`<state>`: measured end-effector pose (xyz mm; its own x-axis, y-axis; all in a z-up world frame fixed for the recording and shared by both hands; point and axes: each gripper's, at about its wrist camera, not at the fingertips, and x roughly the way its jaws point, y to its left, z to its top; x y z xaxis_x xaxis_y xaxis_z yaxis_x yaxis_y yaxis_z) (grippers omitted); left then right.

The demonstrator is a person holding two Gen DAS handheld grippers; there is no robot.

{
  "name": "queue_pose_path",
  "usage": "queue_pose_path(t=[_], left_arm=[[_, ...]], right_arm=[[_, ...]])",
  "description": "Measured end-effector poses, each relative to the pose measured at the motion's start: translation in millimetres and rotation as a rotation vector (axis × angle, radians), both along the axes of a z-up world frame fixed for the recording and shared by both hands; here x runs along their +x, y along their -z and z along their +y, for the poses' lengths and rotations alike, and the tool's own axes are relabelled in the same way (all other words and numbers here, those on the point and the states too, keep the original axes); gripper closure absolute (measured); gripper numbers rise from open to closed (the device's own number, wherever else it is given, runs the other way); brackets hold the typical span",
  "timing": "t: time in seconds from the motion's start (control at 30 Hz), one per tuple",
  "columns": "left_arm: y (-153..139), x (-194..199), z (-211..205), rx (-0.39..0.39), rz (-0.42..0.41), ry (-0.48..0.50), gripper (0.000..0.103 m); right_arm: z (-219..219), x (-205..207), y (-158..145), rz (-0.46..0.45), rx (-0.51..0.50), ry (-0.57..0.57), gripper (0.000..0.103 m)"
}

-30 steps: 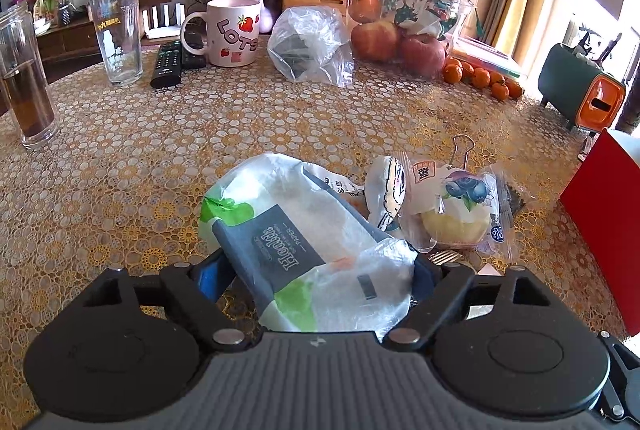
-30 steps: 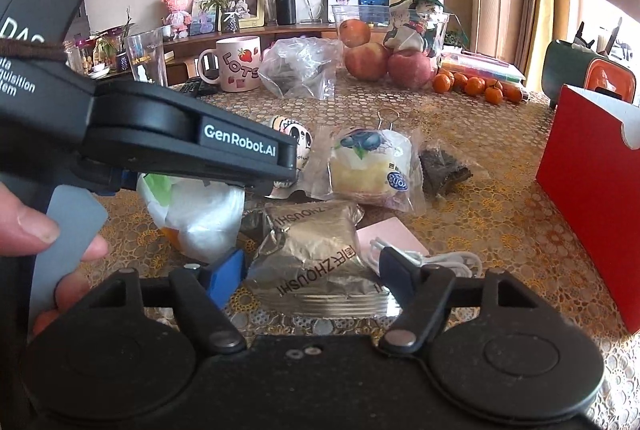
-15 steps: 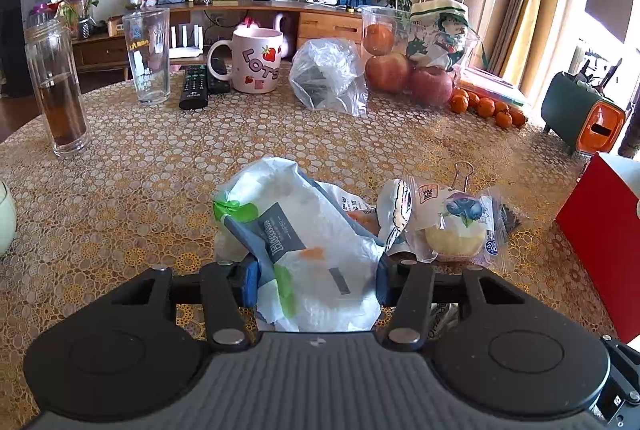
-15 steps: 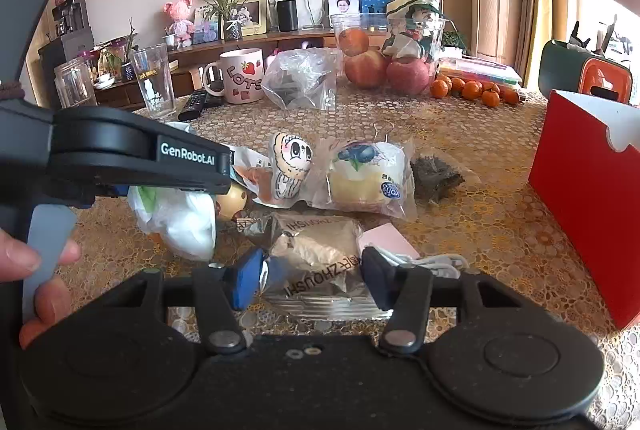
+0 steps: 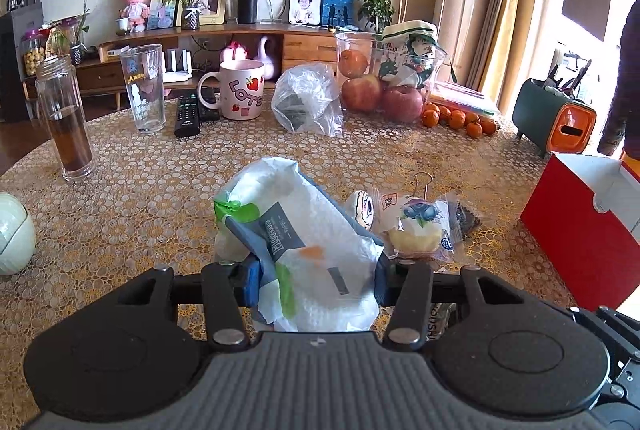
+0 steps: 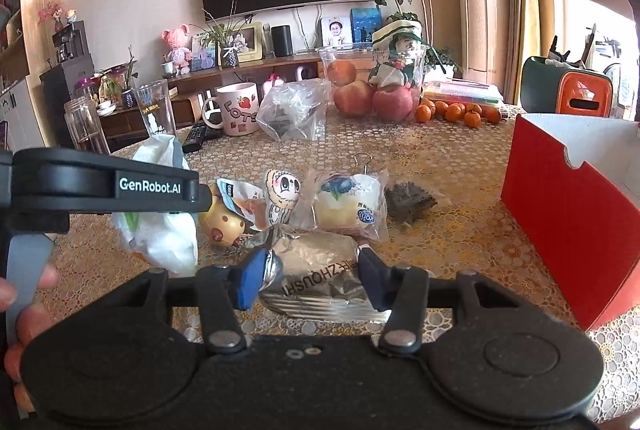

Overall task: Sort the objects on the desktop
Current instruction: 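Carry the white bag with left tool while right tool carries the packet to the red box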

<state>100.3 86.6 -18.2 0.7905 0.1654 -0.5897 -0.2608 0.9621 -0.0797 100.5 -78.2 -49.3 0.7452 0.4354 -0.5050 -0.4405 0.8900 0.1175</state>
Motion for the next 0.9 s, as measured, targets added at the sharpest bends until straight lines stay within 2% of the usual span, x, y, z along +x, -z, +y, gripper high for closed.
queue_pose_path(t=[0.23, 0.6, 0.9], left_arm=[[-16, -9, -21, 0.009, -0.010, 0.070, 0.054], [-46, -14, -75, 0.021, -0.034, 0.228, 0.054], [-67, -4, -131, 0.041, -0.047, 0.379, 0.054]], right_arm=[[-23, -5, -22, -0.043, 0.041, 0.032, 0.053], [-85, -14, -55, -0.101, 0.098, 0.120, 0.053], [-137, -7, -77, -0.158, 0.079, 0.193, 0.054]])
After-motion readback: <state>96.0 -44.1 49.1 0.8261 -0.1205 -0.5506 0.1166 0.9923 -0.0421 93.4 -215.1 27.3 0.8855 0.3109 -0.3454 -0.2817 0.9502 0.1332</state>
